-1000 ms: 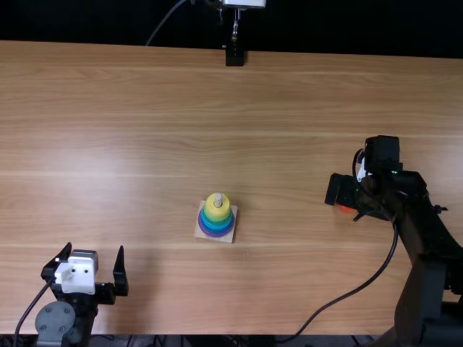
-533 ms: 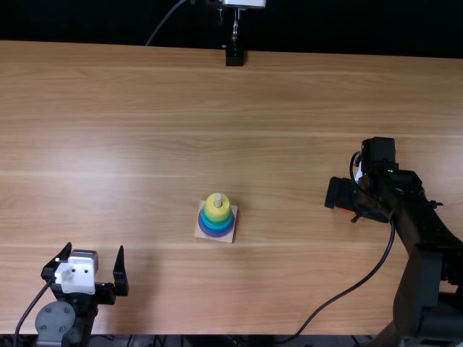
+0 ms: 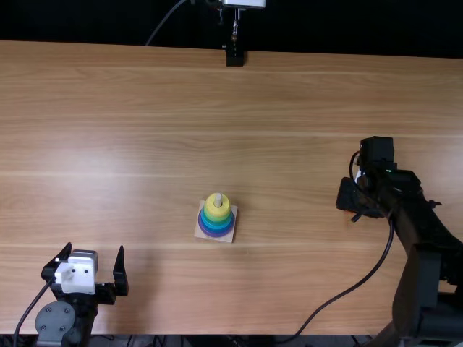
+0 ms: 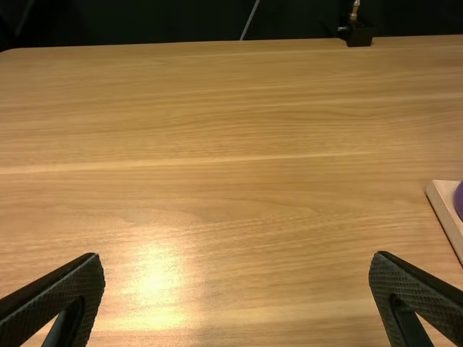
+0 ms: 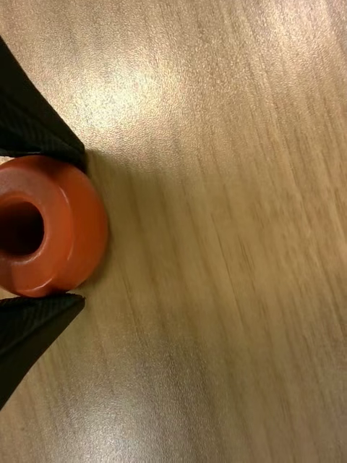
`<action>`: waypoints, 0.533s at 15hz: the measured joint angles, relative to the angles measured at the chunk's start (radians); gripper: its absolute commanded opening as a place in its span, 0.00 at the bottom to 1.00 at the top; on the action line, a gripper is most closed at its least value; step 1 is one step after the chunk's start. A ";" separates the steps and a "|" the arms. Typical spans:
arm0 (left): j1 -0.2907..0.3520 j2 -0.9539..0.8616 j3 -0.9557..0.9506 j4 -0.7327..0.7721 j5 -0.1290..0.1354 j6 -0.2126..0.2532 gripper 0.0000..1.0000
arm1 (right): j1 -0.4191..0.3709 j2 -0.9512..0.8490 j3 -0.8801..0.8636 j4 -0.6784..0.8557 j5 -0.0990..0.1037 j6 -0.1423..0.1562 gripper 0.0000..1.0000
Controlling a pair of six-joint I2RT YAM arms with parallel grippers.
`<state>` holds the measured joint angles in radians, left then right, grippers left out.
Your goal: Build the Hanoi tower: stack the rings onto the peg from bottom to top in this color order: purple, dark blue, light blue, dark green, light green, yellow, orange.
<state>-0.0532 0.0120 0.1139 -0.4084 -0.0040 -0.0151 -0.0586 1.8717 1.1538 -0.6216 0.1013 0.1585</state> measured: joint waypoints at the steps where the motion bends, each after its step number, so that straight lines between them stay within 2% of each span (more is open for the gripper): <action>1: 0.000 0.000 0.000 0.001 0.000 0.000 1.00 | 0.008 0.000 0.003 -0.002 0.003 0.000 0.00; 5: 0.000 0.000 0.000 0.001 0.000 0.001 1.00 | 0.076 -0.039 0.072 -0.015 0.005 -0.003 0.00; 8: 0.000 0.000 0.000 0.001 -0.001 0.000 1.00 | 0.208 -0.214 0.111 -0.112 0.008 -0.005 0.00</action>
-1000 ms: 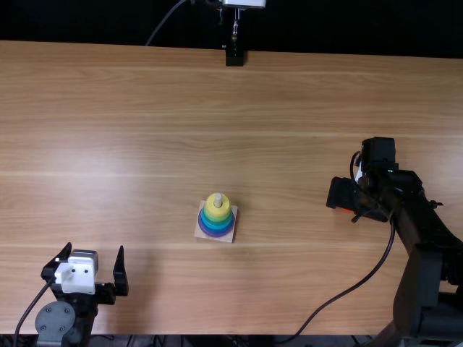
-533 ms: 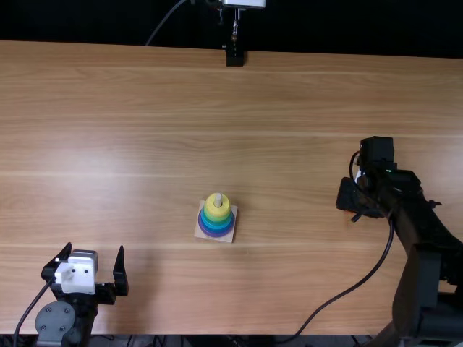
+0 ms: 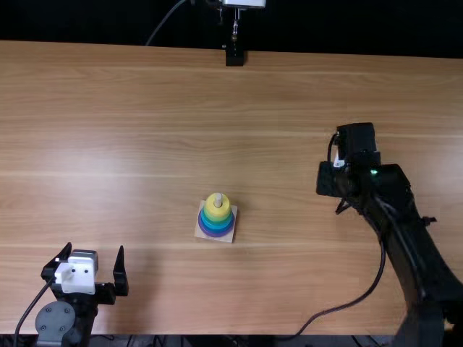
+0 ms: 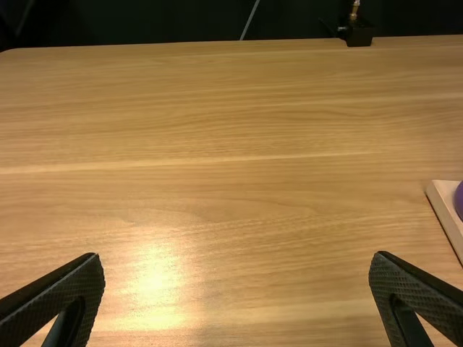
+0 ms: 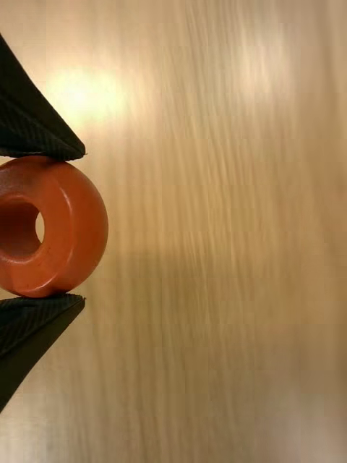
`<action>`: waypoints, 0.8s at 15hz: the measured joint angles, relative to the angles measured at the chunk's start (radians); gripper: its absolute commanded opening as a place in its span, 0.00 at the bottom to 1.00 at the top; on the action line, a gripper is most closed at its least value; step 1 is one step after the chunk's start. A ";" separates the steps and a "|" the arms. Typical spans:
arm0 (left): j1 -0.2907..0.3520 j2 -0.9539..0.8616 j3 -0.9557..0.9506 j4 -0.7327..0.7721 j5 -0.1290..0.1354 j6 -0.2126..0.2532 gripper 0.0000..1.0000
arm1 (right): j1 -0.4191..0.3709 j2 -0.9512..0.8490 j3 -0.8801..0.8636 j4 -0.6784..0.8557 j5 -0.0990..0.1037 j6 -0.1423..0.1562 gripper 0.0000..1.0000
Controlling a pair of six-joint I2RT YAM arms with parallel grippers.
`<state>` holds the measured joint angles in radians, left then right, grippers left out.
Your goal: Build the Hanoi tower: stack the rings onto the peg from bottom to top in this color order: purple, dark blue, light blue, dark green, light green, yellow, orange.
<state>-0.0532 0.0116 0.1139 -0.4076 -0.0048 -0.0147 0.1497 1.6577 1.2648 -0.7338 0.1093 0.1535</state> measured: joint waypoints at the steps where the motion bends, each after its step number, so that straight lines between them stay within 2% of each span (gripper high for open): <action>1: 0.000 0.000 0.000 0.000 0.000 0.000 1.00 | 0.043 -0.030 0.030 -0.043 0.000 0.000 0.00; 6: 0.000 0.000 0.000 0.000 0.000 0.000 1.00 | 0.210 -0.053 0.145 -0.285 0.000 0.002 0.00; 12: 0.000 0.000 0.000 -0.001 0.001 0.000 1.00 | 0.397 -0.036 0.360 -0.352 -0.001 0.003 0.00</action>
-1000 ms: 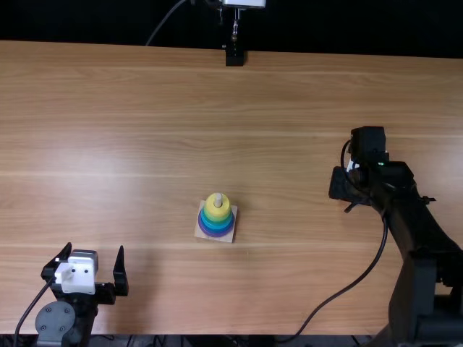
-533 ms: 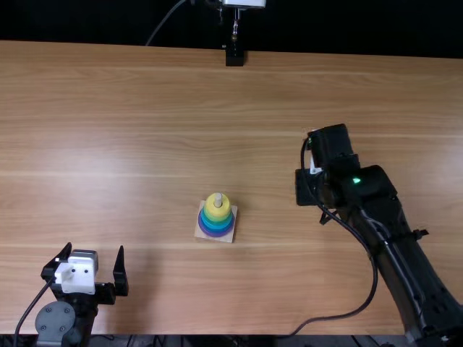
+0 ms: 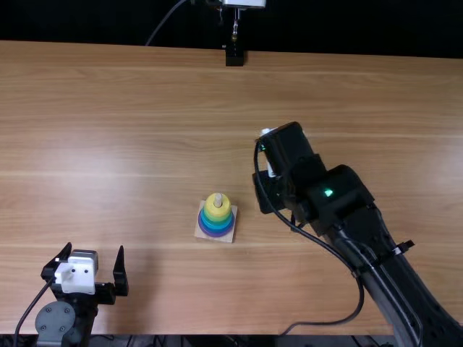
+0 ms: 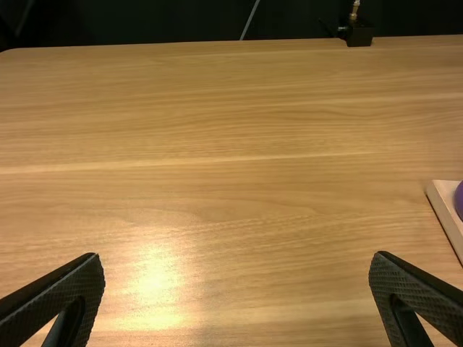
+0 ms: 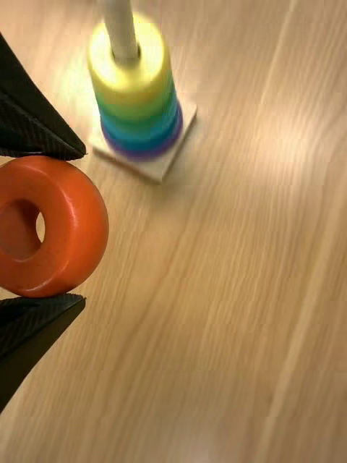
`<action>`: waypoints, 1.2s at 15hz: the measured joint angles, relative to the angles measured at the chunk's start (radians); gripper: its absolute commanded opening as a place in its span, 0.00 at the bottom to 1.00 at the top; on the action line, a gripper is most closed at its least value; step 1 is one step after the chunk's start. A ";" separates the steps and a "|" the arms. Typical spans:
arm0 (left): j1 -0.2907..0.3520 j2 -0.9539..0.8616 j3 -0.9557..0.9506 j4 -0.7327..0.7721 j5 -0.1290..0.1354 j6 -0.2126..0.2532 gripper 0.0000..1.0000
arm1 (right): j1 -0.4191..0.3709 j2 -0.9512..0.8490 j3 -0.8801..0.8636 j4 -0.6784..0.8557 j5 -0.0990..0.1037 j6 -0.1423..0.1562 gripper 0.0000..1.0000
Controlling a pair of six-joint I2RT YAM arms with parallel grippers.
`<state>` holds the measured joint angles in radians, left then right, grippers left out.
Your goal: Build the Hanoi tower: stack the rings onto the peg from bottom to top in this color order: purple, dark blue, light blue, dark green, light green, yellow, orange.
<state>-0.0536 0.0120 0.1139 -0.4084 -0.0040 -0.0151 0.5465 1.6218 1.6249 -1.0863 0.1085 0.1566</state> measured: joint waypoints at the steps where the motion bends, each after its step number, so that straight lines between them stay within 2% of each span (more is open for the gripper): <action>1: 0.000 0.000 0.000 0.000 0.000 0.000 1.00 | 0.025 0.037 0.046 -0.003 0.000 0.000 0.00; 7: 0.000 0.000 0.000 0.000 0.000 0.000 1.00 | 0.133 0.121 0.113 -0.041 -0.001 0.004 0.00; 18: 0.000 0.000 0.000 0.001 -0.001 0.000 1.00 | 0.203 0.161 0.182 -0.039 -0.004 0.003 0.00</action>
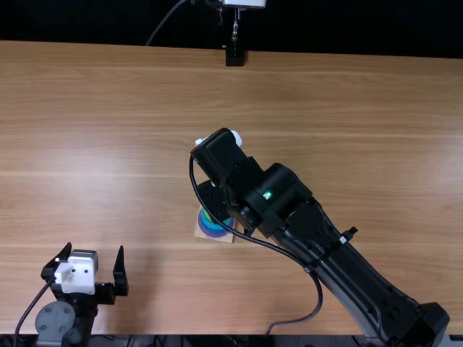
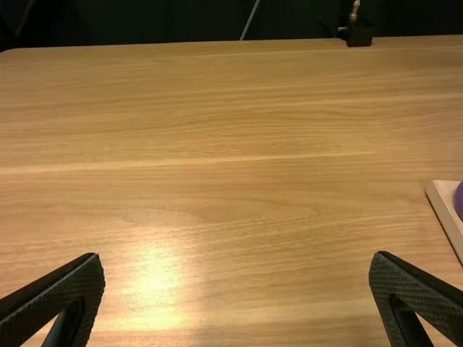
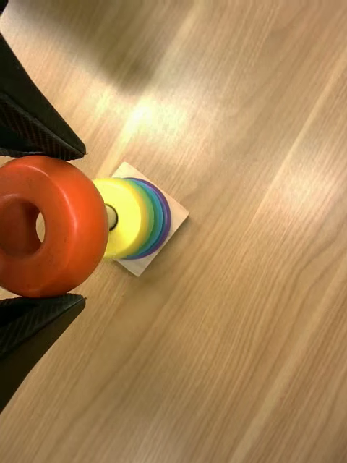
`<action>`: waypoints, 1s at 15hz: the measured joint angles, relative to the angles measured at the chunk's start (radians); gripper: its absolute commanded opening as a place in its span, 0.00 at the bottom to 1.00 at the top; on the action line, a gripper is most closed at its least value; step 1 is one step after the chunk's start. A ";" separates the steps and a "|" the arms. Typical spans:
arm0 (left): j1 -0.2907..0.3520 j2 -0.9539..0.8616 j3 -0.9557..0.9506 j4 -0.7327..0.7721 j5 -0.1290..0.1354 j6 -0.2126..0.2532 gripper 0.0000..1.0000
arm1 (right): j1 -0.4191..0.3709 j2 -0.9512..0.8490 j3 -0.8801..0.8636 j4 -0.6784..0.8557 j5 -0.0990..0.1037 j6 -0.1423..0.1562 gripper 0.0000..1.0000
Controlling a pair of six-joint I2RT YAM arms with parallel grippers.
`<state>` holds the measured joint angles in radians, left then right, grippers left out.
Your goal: Build the Hanoi tower: stack the rings onto the peg from bottom to top in this color order: purple, dark blue, light blue, dark green, light green, yellow, orange.
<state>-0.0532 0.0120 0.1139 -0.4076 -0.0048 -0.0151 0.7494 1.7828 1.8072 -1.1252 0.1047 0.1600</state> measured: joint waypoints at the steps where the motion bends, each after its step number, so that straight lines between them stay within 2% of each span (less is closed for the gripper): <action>1: 0.000 0.000 0.000 0.000 0.000 0.000 1.00 | 0.003 0.001 0.000 0.000 0.000 0.000 0.00; 14: 0.000 0.000 0.000 -0.001 0.000 0.000 1.00 | 0.003 0.064 0.000 -0.002 0.000 0.002 0.00; 15: 0.000 0.000 0.000 0.000 0.000 0.000 1.00 | 0.003 0.079 0.000 -0.004 -0.001 0.003 0.22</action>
<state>-0.0532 0.0120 0.1143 -0.4076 -0.0051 -0.0151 0.7528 1.8614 1.8072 -1.1290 0.1040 0.1627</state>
